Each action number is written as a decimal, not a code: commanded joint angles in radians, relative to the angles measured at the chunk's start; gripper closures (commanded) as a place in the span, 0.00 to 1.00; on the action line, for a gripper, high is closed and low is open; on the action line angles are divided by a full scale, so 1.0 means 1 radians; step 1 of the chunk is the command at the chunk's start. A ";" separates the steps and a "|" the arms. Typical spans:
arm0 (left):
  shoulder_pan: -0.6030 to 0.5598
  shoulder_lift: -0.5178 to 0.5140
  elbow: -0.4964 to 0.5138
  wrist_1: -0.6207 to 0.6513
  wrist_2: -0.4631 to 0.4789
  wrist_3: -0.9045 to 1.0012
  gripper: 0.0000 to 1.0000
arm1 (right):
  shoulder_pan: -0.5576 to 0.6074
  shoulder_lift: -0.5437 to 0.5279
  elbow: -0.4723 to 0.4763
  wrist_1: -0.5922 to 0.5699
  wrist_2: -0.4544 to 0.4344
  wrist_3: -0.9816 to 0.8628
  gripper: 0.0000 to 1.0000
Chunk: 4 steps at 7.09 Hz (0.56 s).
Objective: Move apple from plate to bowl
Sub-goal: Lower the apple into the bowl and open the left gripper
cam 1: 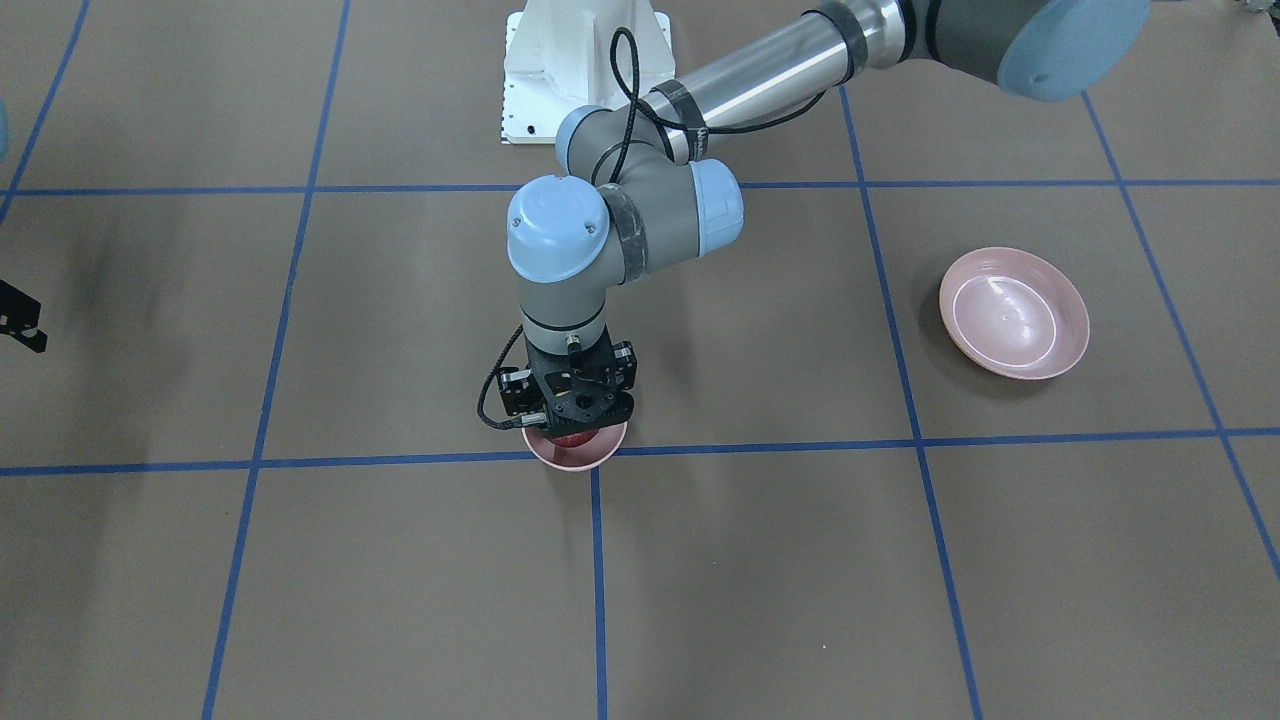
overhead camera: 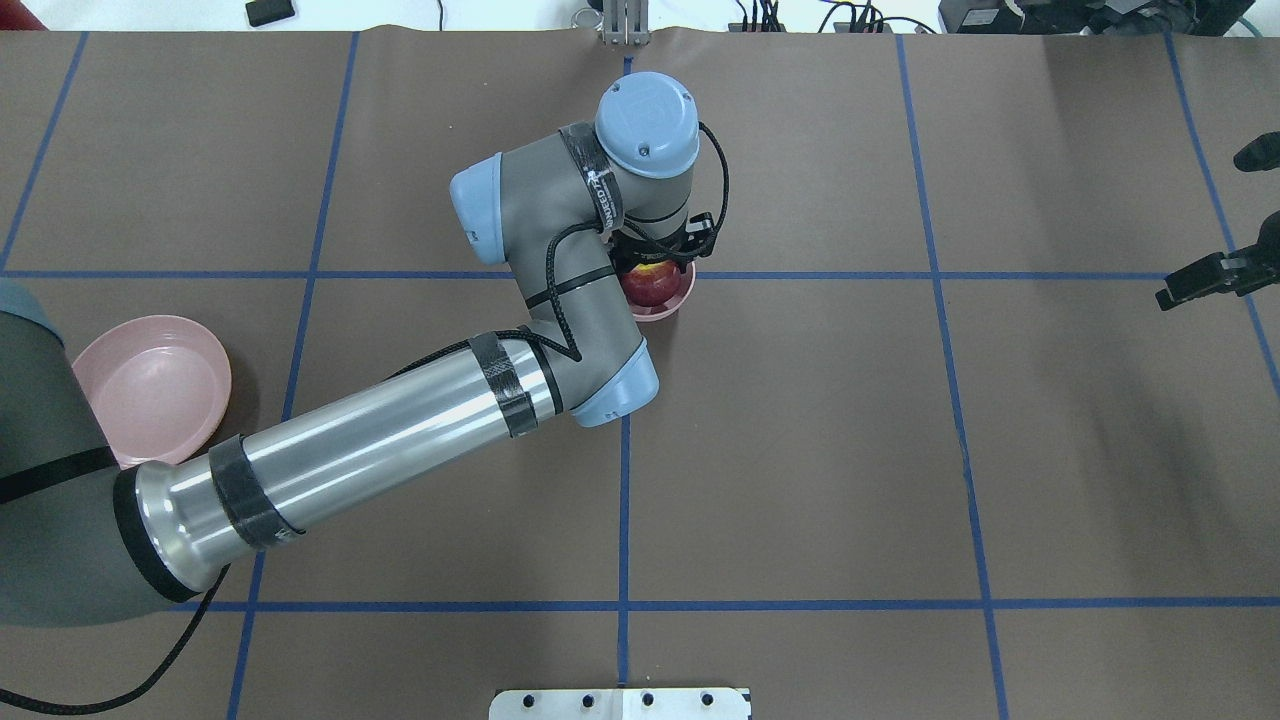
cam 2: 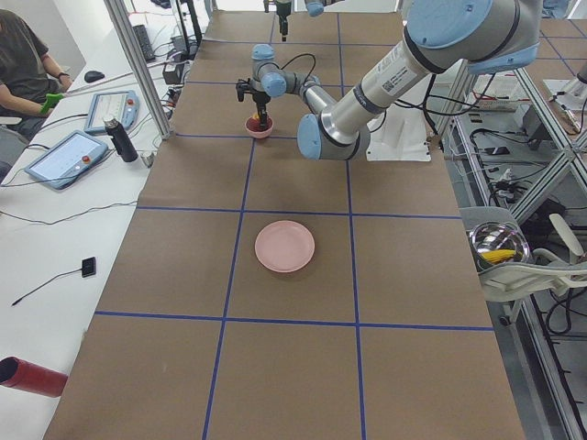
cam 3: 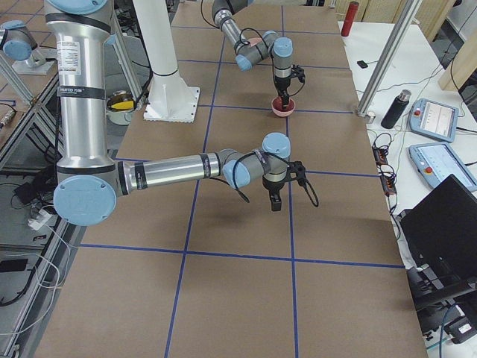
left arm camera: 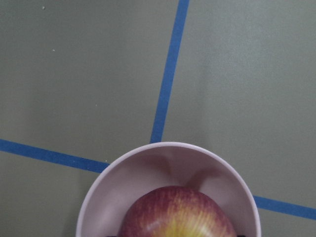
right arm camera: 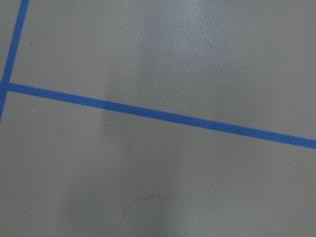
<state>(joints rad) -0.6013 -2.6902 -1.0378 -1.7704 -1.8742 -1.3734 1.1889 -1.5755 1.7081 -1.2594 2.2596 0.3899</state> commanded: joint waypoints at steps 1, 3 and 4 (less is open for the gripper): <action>0.000 0.006 -0.001 -0.001 0.016 0.000 0.18 | 0.000 0.000 0.001 0.000 0.000 0.001 0.00; -0.002 0.004 -0.008 -0.001 0.017 -0.009 0.03 | 0.000 0.000 0.004 0.000 0.000 0.003 0.00; 0.000 0.004 -0.014 0.002 0.017 -0.012 0.03 | 0.000 0.000 0.005 0.000 0.000 0.003 0.00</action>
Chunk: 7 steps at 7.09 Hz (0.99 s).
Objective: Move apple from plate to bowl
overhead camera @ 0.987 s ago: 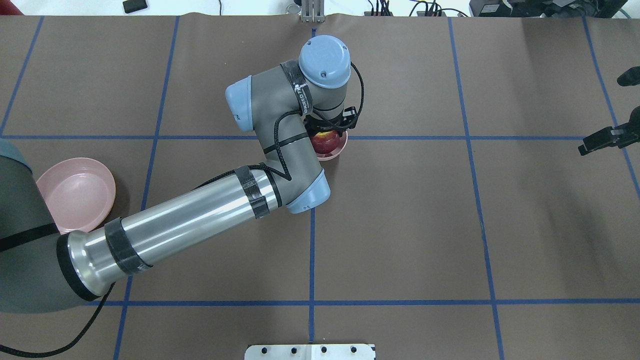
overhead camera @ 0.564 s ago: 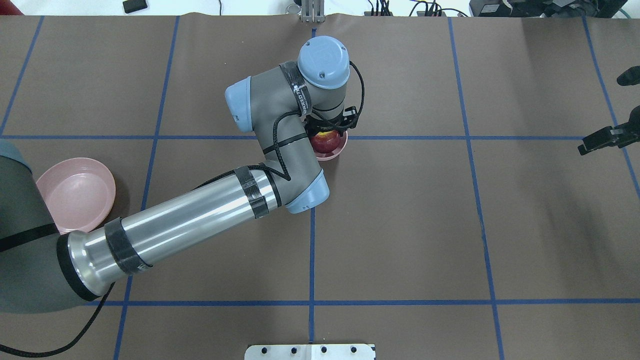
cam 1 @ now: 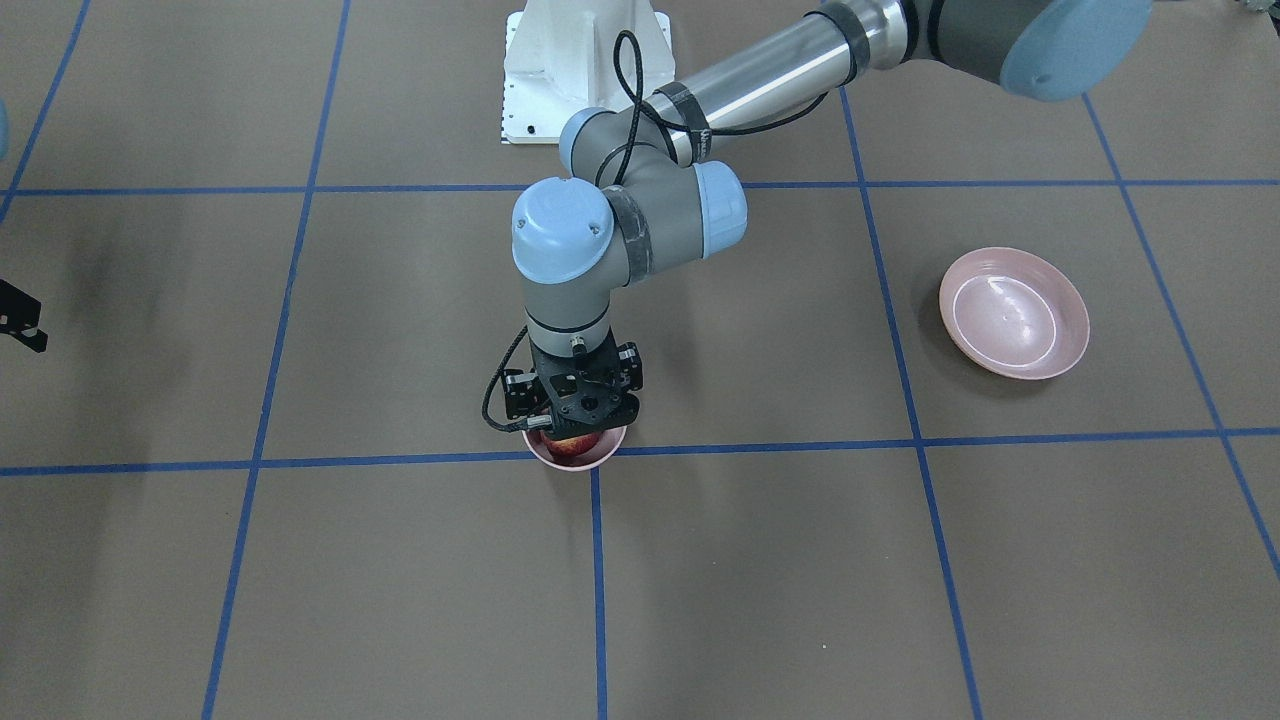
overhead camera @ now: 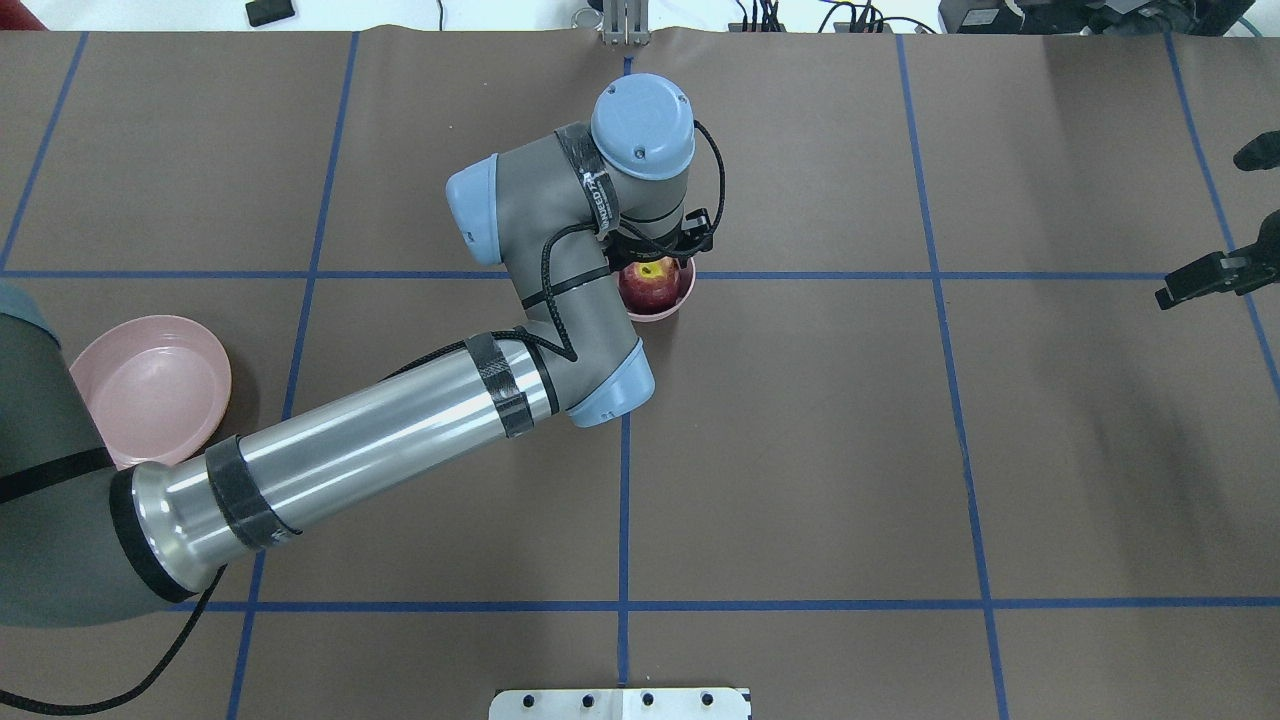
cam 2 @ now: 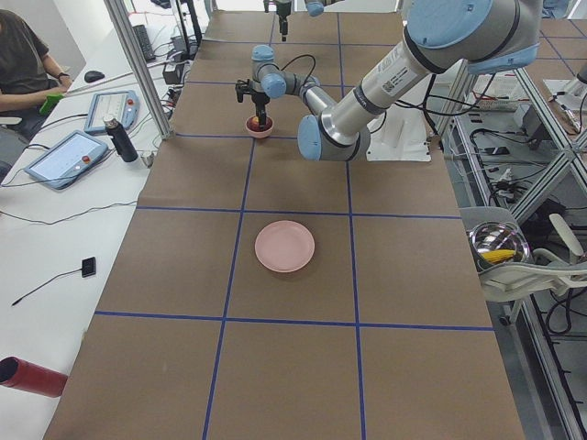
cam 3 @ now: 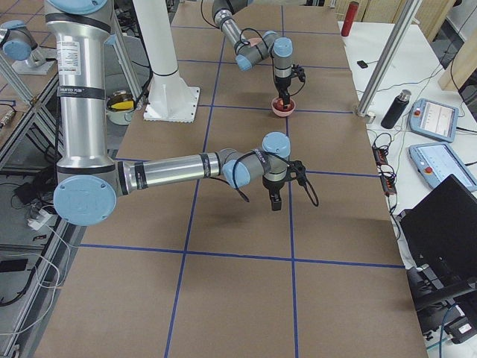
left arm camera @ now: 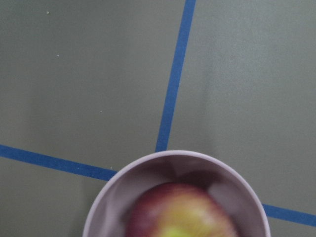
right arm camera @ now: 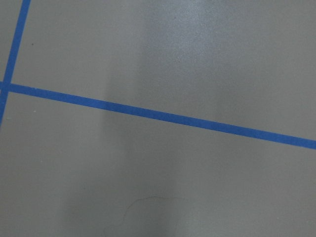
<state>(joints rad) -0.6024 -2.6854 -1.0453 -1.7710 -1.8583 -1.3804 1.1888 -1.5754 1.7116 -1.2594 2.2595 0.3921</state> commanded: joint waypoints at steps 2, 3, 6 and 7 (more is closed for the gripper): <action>-0.003 0.016 -0.106 0.056 -0.002 -0.020 0.03 | 0.000 0.000 -0.001 0.000 0.000 -0.004 0.00; -0.010 0.112 -0.310 0.193 -0.005 -0.003 0.03 | 0.002 0.000 0.000 0.000 0.000 -0.012 0.00; -0.106 0.613 -0.830 0.231 -0.031 0.374 0.02 | 0.081 0.003 0.000 -0.011 0.009 -0.067 0.00; -0.197 0.750 -0.888 0.222 -0.146 0.546 0.02 | 0.106 0.002 -0.003 -0.014 0.029 -0.076 0.00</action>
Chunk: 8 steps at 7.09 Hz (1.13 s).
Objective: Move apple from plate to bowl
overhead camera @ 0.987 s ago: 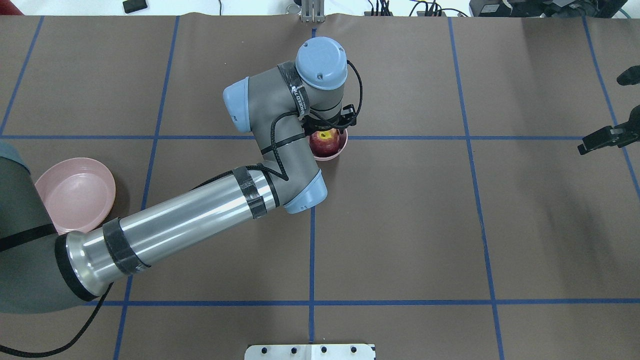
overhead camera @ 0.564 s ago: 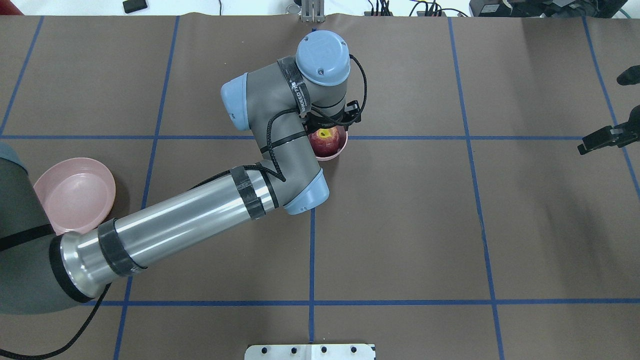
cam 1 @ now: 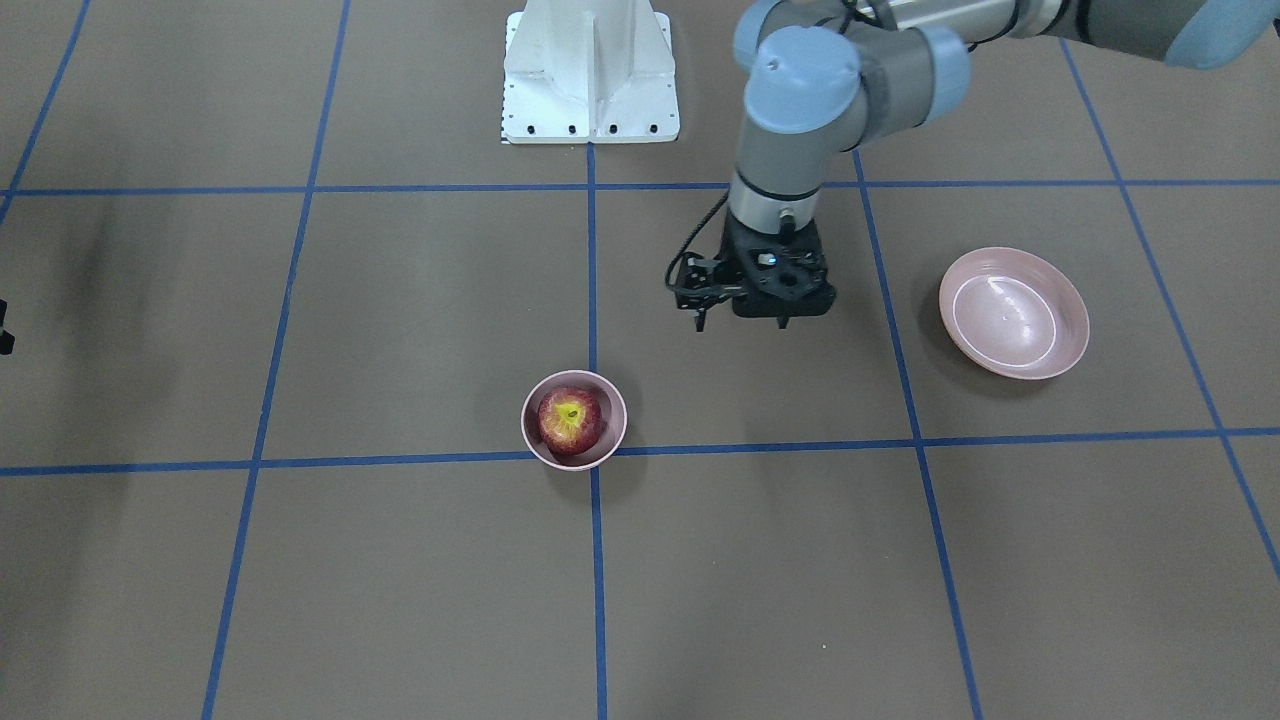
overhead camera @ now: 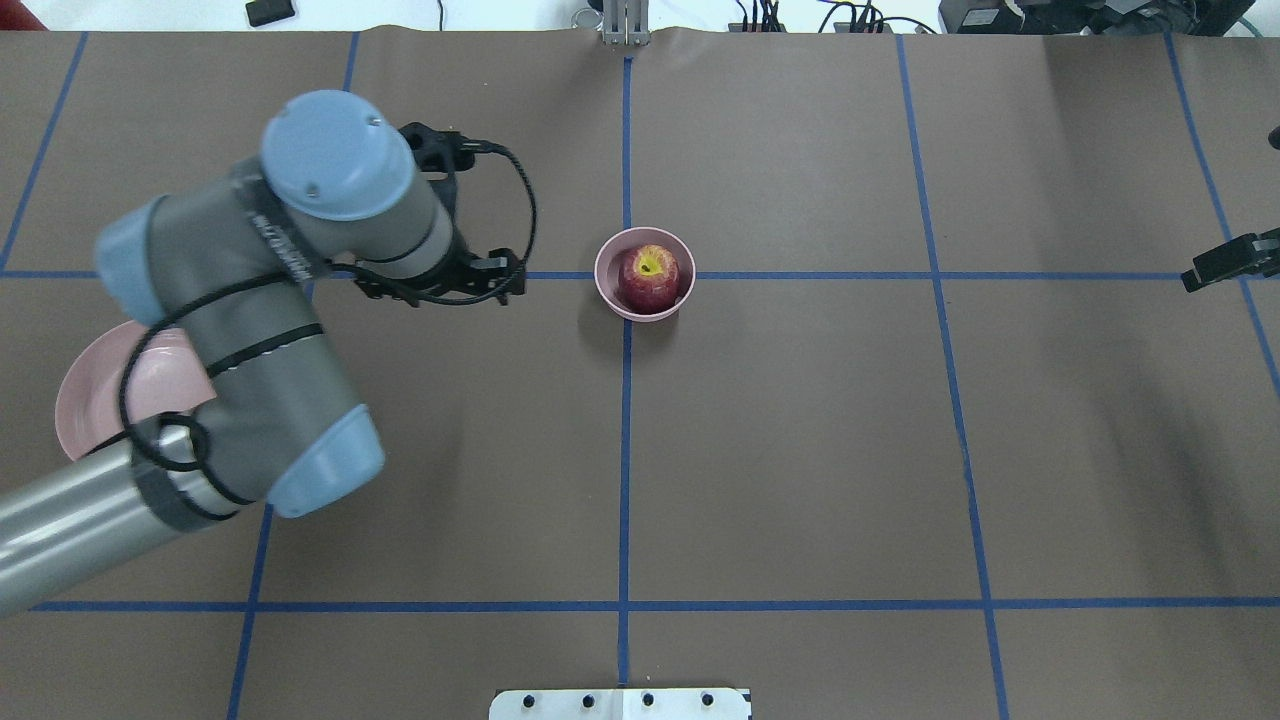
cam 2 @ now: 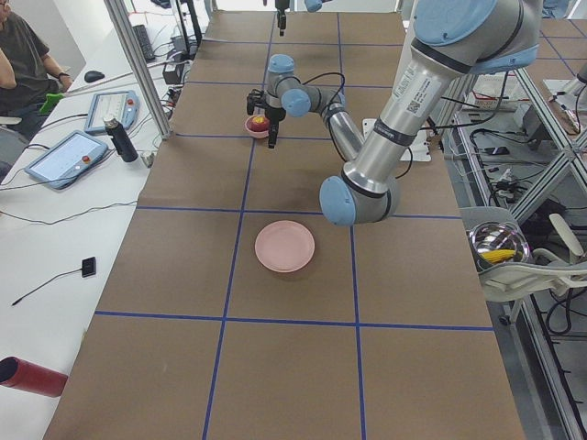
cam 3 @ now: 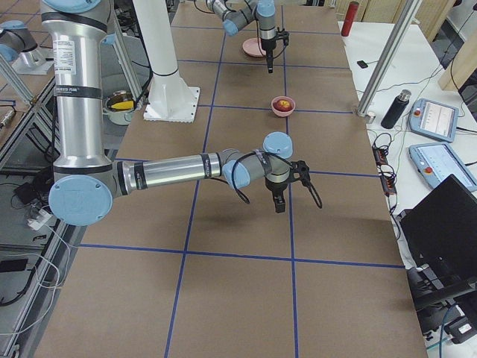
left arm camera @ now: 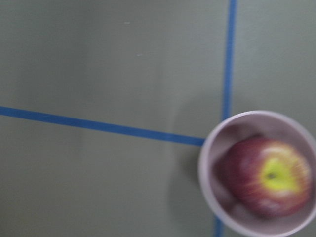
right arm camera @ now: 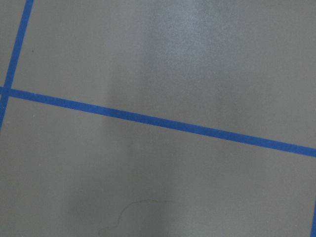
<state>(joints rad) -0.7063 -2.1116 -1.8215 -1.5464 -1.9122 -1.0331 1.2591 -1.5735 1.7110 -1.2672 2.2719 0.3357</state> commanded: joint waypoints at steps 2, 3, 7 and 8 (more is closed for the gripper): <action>-0.311 0.431 -0.168 -0.047 -0.198 0.566 0.02 | 0.095 -0.002 -0.002 -0.056 0.066 -0.069 0.00; -0.432 0.529 -0.122 -0.099 -0.288 0.752 0.02 | 0.109 0.004 -0.002 -0.067 0.066 -0.104 0.00; -0.705 0.565 0.109 -0.155 -0.493 1.088 0.02 | 0.149 -0.010 0.002 -0.070 0.075 -0.156 0.00; -0.720 0.571 0.113 -0.155 -0.528 1.088 0.02 | 0.169 -0.008 0.005 -0.092 0.078 -0.176 0.00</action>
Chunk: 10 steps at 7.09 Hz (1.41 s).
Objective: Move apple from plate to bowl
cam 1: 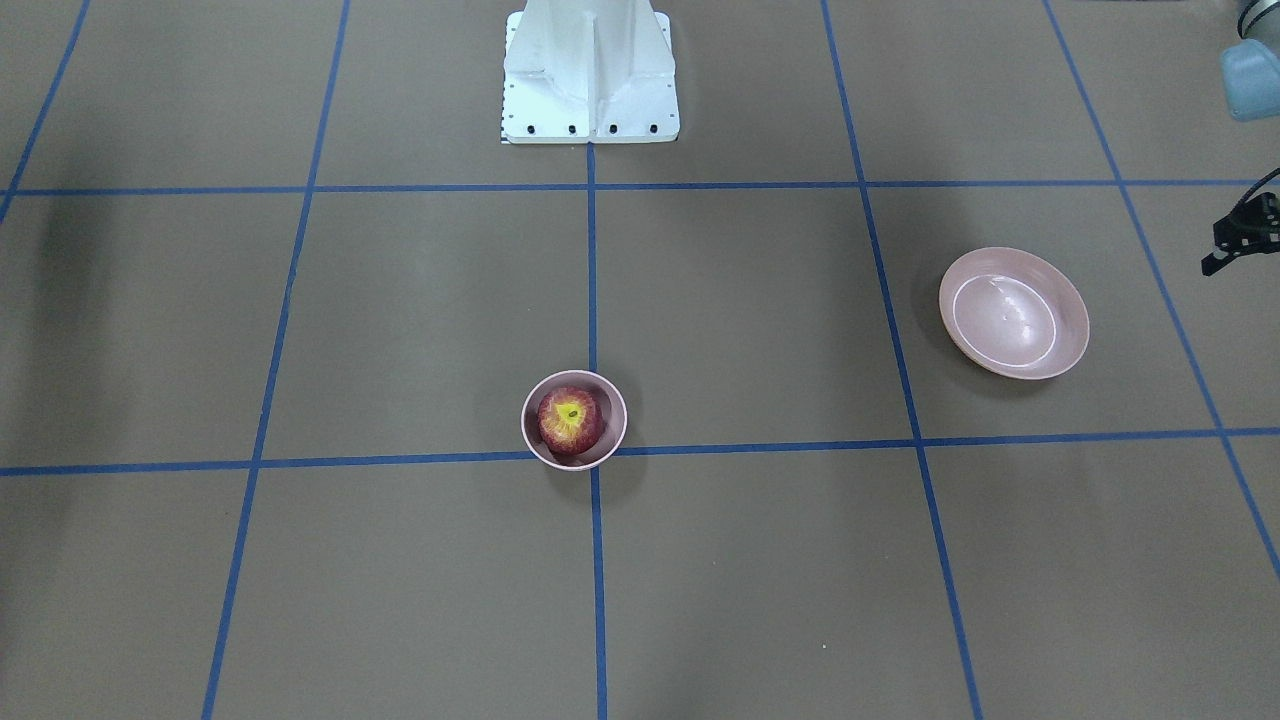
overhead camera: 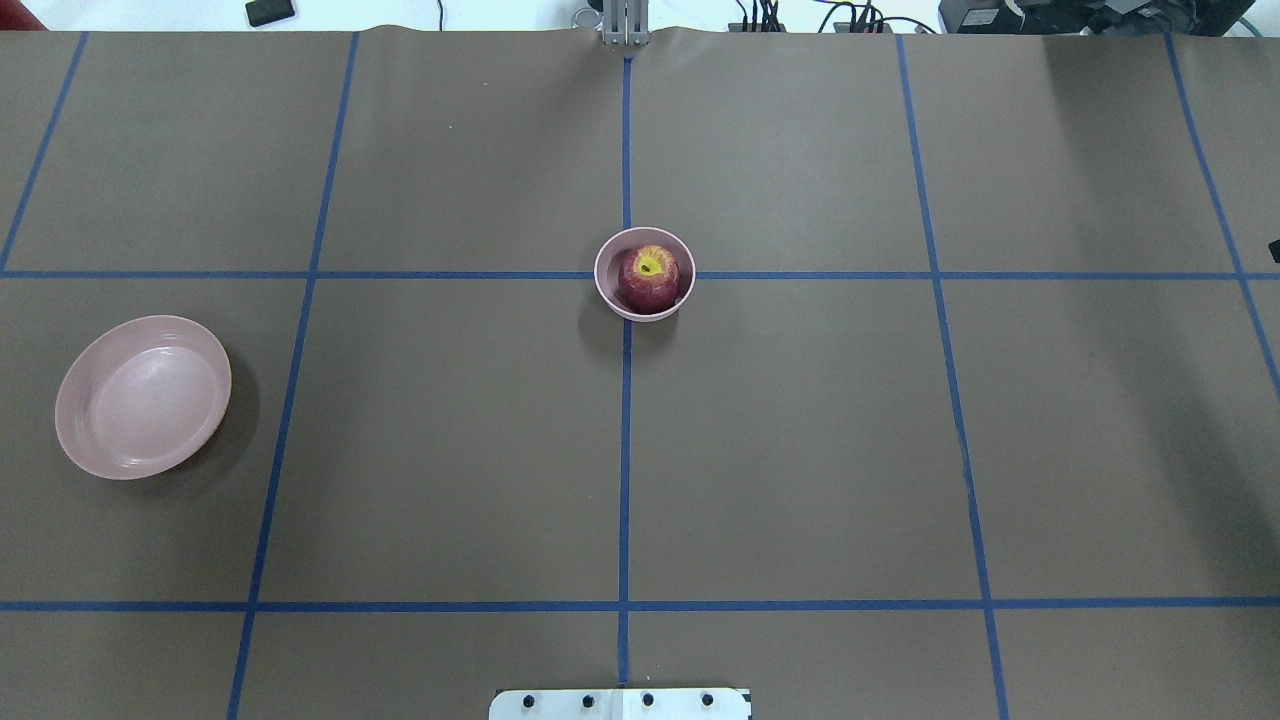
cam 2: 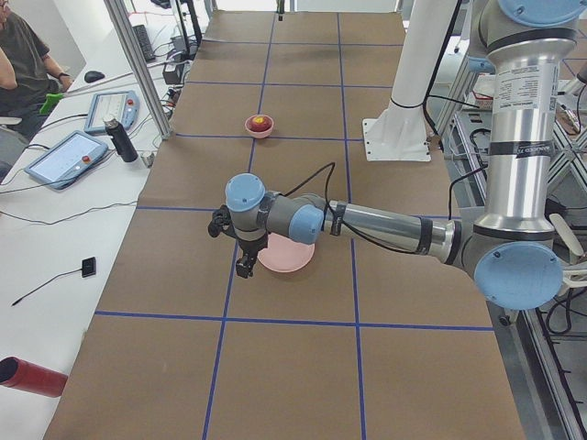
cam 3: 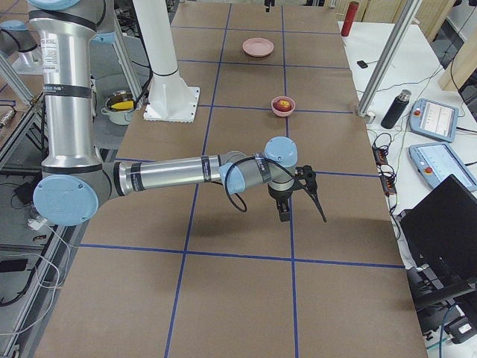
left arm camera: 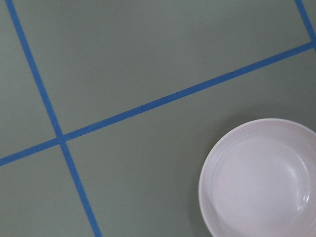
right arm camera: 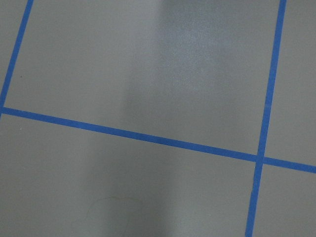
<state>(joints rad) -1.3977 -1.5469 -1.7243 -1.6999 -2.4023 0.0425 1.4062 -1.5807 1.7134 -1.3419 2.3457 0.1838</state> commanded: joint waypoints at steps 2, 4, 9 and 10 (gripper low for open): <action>-0.090 0.011 0.032 0.015 -0.076 -0.001 0.02 | 0.046 0.011 0.002 -0.068 0.018 -0.070 0.00; -0.089 -0.011 0.042 0.014 0.106 -0.028 0.02 | 0.048 0.014 0.005 -0.079 0.018 -0.089 0.00; -0.086 -0.009 0.043 0.066 0.071 -0.207 0.02 | 0.034 0.025 0.012 -0.143 0.018 -0.081 0.00; -0.086 0.004 0.039 0.065 0.071 -0.207 0.02 | 0.036 0.022 0.014 -0.143 0.020 -0.081 0.00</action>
<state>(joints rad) -1.4835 -1.5565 -1.6833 -1.6334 -2.3164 -0.1562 1.4410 -1.5574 1.7255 -1.4807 2.3641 0.1002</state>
